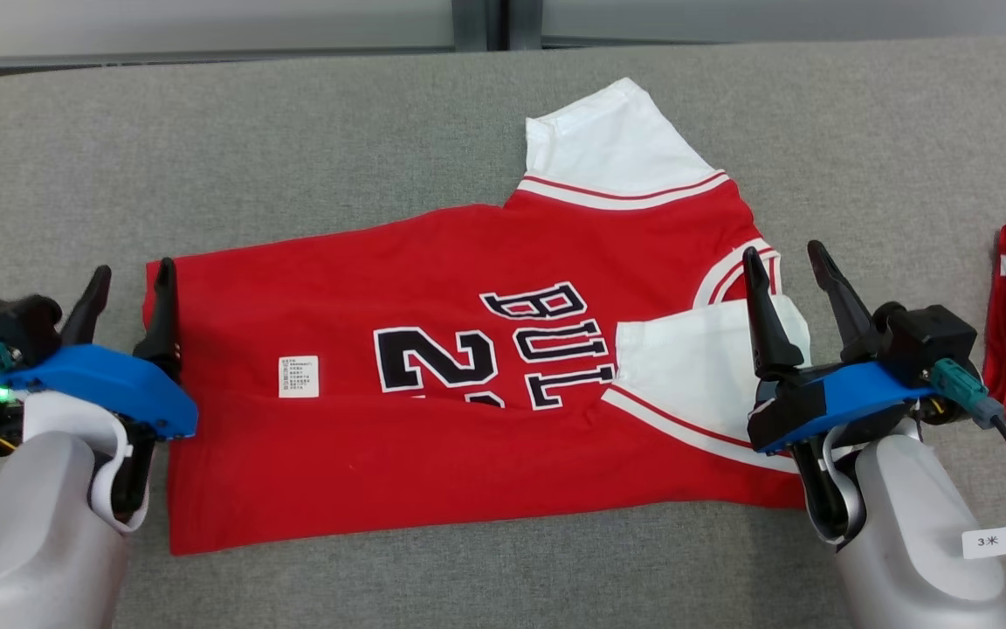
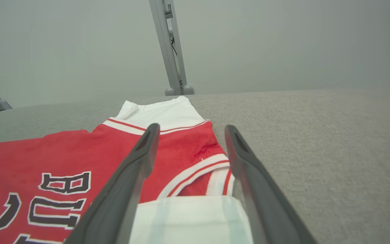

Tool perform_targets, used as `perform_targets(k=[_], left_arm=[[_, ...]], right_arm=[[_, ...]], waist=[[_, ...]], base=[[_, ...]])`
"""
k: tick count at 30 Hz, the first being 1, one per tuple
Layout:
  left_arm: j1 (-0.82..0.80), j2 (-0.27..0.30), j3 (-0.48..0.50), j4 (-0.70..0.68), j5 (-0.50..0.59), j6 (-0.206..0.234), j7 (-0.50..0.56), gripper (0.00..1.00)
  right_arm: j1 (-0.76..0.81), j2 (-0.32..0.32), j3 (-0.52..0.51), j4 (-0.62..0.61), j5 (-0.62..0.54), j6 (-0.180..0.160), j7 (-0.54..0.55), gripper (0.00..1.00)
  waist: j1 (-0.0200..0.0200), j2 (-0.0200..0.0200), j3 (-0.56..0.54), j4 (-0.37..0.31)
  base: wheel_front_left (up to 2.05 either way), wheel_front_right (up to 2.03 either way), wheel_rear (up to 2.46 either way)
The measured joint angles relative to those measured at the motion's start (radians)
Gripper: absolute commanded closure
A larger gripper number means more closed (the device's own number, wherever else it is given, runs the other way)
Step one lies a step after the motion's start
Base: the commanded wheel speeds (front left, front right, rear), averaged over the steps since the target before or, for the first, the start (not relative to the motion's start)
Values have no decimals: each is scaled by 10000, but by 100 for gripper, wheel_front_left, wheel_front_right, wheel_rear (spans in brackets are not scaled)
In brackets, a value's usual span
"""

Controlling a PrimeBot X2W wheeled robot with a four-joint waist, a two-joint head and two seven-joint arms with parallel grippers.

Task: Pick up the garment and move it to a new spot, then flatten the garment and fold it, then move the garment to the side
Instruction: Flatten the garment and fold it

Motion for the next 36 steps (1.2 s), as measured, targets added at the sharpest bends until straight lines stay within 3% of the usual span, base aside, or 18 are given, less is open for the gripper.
perform_targets(k=[10,22,23,24,25,29,36], left_arm=[[-1245,844,-1281,1058,-1494,0,571,0],[-1849,1007,-2360,1950,-2320,-2,516,0],[-1872,1011,-2516,1929,-2370,2,543,28],[-1893,1037,-2661,1879,-2429,2,568,86],[-1904,1070,-2803,1827,-2483,2,571,100],[-2027,1064,-3285,1544,-2834,0,502,100],[-2262,945,-4096,1183,-3218,2,-86,100]], right_arm=[[-371,2,192,-336,100,0,2,0],[-728,0,217,-537,-86,0,88,0],[-820,-2,219,-562,-107,-2,184,0],[-944,-2,213,-596,-207,-2,336,0],[-1099,-2,217,-650,-349,0,516,0],[-2014,0,251,-895,-1191,0,1684,0],[-3920,6,-10,-686,-1657,0,3722,0]], waist=[[-1,0,994,-314],[-4,-2,1245,-372],[-4,-3,1254,-360],[-4,-3,1272,-346],[-4,-3,1299,-324],[-4,-3,1410,-189],[-2,-3,1639,285]], base=[[0,0,0],[0,0,0],[0,0,0],[0,0,0],[0,0,0],[0,0,0],[0,0,0]])
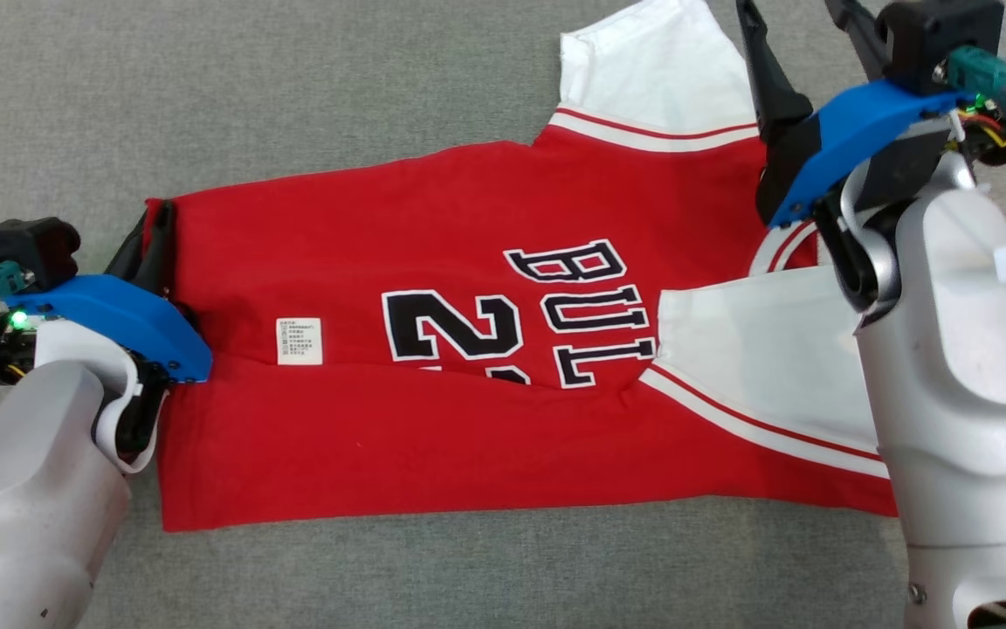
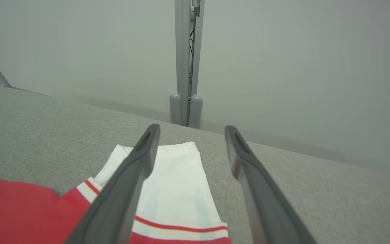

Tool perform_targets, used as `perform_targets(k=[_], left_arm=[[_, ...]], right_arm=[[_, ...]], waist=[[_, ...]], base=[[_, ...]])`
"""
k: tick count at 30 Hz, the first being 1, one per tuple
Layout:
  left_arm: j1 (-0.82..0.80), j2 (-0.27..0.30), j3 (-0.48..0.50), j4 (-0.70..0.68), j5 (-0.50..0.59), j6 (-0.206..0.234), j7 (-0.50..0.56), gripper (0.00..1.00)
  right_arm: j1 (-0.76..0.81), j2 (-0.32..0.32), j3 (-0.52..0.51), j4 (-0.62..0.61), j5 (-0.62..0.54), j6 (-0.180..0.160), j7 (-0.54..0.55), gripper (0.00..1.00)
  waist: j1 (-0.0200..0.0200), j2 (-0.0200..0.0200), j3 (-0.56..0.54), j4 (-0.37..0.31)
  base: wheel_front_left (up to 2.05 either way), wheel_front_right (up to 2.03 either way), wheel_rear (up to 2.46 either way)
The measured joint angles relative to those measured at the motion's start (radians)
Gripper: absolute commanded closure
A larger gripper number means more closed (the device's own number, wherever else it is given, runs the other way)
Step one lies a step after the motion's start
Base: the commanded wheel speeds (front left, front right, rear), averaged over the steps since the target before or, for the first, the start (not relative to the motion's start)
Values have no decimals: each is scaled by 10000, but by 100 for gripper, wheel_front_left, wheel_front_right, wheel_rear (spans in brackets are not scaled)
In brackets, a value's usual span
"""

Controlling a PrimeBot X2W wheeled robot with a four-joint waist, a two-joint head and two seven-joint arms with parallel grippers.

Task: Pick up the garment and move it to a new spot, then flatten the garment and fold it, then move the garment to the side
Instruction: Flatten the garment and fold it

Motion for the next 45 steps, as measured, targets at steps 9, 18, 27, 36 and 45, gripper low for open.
perform_targets(k=[9,18,27,36,45], left_arm=[[-236,-368,-1047,-591,-408,-2,-512,100],[-396,-569,-1555,-1198,-619,-29,-602,100],[-444,-788,-1469,-1860,-355,-31,-604,100],[-432,-830,-1296,-2268,-226,-35,-614,100],[-381,-777,-907,-2451,-86,-33,-602,100]], right_arm=[[-1733,0,-1095,1133,-807,0,2148,0],[-2754,0,-2462,1710,-2376,0,3588,0],[-2781,-2,-3988,1457,-3791,0,4604,0],[-2674,-4,-4301,1239,-4071,-2,4993,4],[-2683,2,-3666,995,-3939,0,4498,100]], waist=[[0,0,381,949],[0,0,764,1837],[0,0,1234,2532],[-2,0,1589,2804],[-1,0,1662,2710]], base=[[0,0,0],[0,0,0],[0,0,0],[0,0,0],[0,0,0]])
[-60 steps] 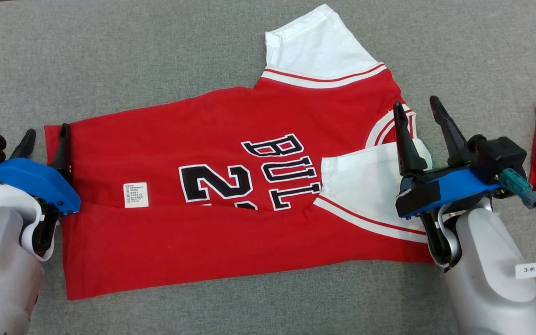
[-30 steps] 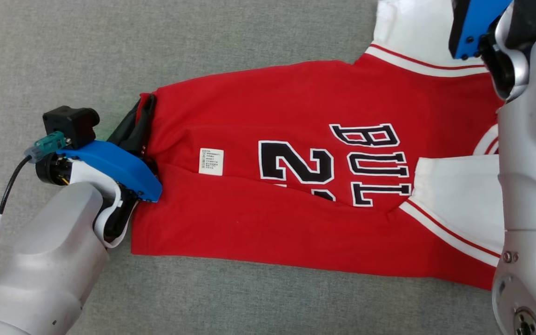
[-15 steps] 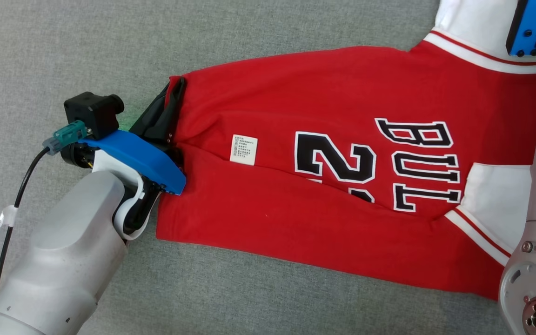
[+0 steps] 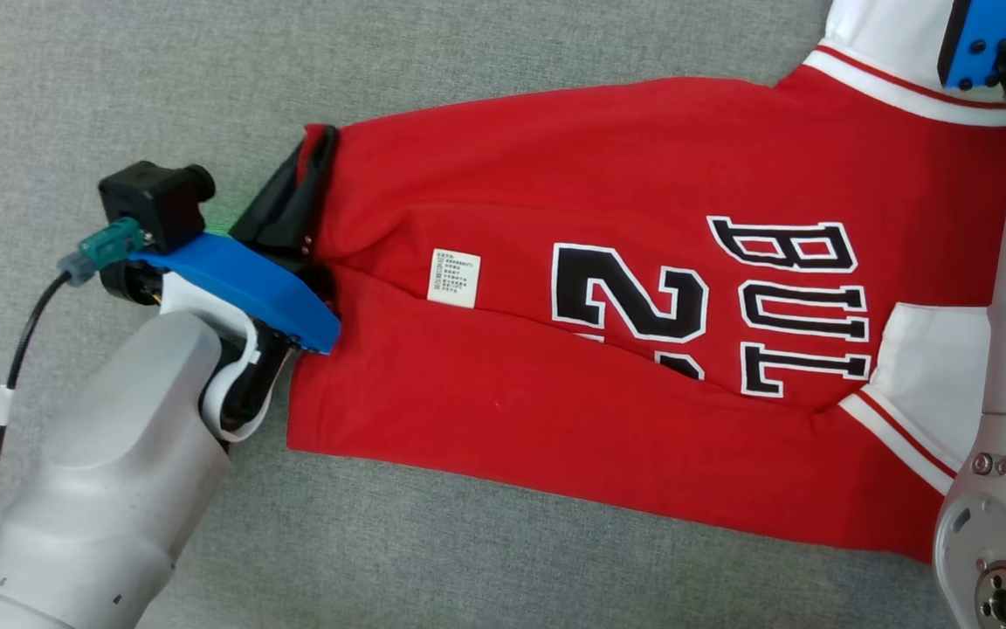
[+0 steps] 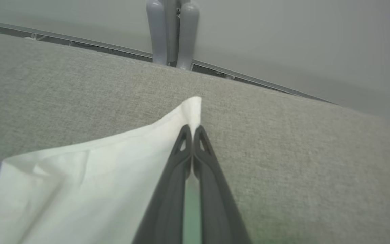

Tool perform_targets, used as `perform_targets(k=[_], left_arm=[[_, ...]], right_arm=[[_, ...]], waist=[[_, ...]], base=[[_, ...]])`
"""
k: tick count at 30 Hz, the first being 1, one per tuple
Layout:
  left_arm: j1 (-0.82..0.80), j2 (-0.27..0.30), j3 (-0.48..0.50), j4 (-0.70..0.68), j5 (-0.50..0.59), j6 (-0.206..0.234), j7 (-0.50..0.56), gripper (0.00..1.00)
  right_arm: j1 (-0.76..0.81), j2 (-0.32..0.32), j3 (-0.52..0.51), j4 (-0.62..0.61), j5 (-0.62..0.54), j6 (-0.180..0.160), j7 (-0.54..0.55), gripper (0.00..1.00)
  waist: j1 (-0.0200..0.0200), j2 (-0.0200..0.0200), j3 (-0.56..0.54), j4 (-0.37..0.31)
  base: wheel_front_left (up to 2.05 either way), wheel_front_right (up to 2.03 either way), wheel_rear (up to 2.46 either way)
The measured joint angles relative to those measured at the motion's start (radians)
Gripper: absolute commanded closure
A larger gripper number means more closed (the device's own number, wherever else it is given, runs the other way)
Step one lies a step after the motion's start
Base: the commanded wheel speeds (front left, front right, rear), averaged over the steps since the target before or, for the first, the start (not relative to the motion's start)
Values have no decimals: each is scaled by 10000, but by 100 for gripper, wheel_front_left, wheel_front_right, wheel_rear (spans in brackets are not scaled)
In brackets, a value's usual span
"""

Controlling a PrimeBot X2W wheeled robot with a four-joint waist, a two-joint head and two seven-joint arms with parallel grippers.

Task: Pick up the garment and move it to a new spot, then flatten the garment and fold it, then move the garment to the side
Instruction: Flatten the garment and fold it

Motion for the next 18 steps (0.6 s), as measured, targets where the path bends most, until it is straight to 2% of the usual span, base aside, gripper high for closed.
perform_targets(k=[3,9,16,18], left_arm=[[59,25,535,-105,263,2,12,100],[335,92,2211,-861,1250,4,36,100],[935,159,3511,-1381,2224,6,36,100],[1236,247,3789,-1336,2462,6,36,100]], right_arm=[[-15,2,136,-247,111,0,-750,100],[-65,4,397,-418,640,0,-2458,100],[322,-4,594,-253,2082,0,-4284,100],[877,-10,947,-203,2897,0,-4872,100]], waist=[[1,0,-22,-94],[2,1,-190,-445],[1,1,-795,-1064],[0,1,-1154,-1381]], base=[[0,0,0],[0,0,0],[0,0,0],[0,0,0]])
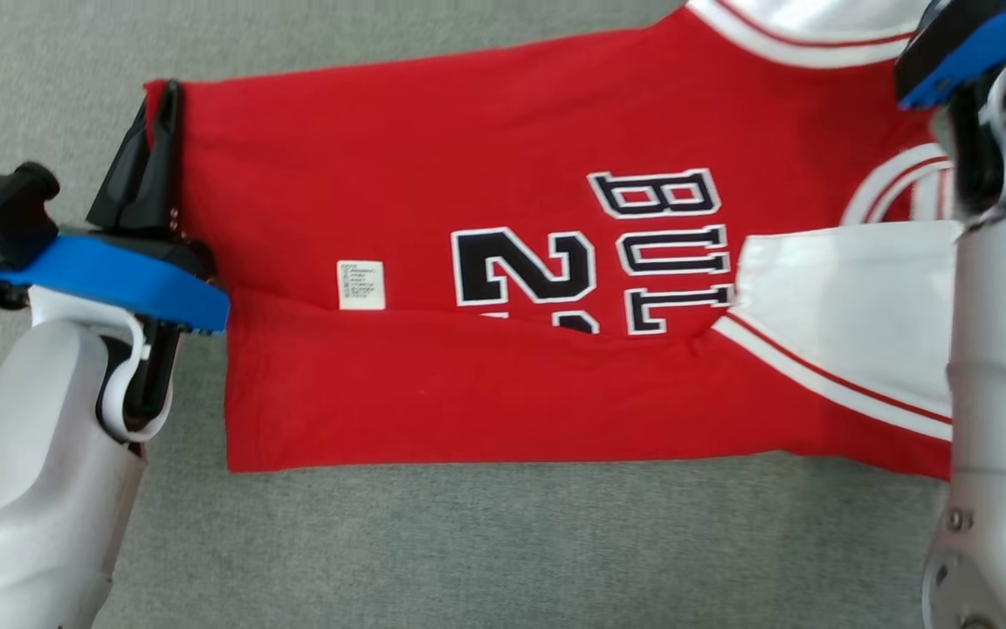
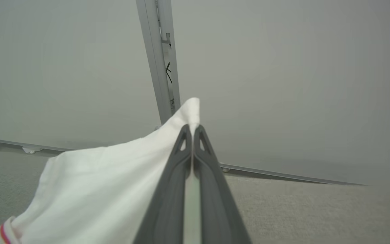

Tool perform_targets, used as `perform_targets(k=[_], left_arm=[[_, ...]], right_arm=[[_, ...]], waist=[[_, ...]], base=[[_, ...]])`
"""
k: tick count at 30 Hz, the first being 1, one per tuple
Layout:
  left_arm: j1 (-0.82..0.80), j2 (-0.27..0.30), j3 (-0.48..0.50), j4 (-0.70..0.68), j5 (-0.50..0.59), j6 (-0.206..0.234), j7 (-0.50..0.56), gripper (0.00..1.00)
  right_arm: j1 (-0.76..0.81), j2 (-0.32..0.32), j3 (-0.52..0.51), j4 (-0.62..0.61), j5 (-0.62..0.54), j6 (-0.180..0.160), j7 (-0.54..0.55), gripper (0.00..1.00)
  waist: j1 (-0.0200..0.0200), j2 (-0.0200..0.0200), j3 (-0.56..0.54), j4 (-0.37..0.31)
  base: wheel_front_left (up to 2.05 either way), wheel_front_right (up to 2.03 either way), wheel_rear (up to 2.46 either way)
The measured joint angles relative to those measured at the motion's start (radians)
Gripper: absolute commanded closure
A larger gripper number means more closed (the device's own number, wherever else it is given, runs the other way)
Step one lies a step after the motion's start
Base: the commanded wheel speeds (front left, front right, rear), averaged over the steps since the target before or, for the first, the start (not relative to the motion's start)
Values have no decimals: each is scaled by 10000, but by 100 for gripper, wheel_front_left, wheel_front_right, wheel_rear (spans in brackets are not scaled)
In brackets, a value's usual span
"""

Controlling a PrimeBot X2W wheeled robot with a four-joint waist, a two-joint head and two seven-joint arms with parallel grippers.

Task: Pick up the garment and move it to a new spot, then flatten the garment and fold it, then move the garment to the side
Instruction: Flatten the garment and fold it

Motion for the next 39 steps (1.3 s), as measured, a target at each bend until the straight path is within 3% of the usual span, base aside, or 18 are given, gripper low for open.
perform_targets(k=[14,24,25,26,27,28,39], left_arm=[[2069,65,525,836,387,0,0,100],[3224,-410,508,1616,466,0,0,100],[3289,-443,529,1691,474,0,2,62],[3319,-483,573,1756,485,0,0,15],[3330,-541,637,1827,523,0,0,0],[3366,-596,706,1858,575,0,0,0],[3879,-1390,1950,1570,1708,6,0,0]], right_arm=[[4488,2,1599,-1024,3225,0,-1281,100],[6281,-4,1829,-759,3883,0,-1189,100],[6319,0,1841,-652,3942,0,-1183,100],[6328,10,1839,-531,3963,0,-1162,83],[6328,4,1843,-395,4019,-2,-1097,24],[6327,10,1831,-303,4123,0,-1114,0],[5972,4,1193,1237,3440,0,-1191,0]], waist=[[-2,-2,-1912,-1263],[-2,-3,-2597,-1691],[-2,-3,-2590,-1687],[0,-3,-2586,-1672],[0,-2,-2598,-1641],[0,-2,-2604,-1608],[0,-3,-2823,-814]], base=[[0,0,0],[0,0,0],[0,0,0],[0,0,0],[0,0,0],[0,0,0],[0,0,0]])
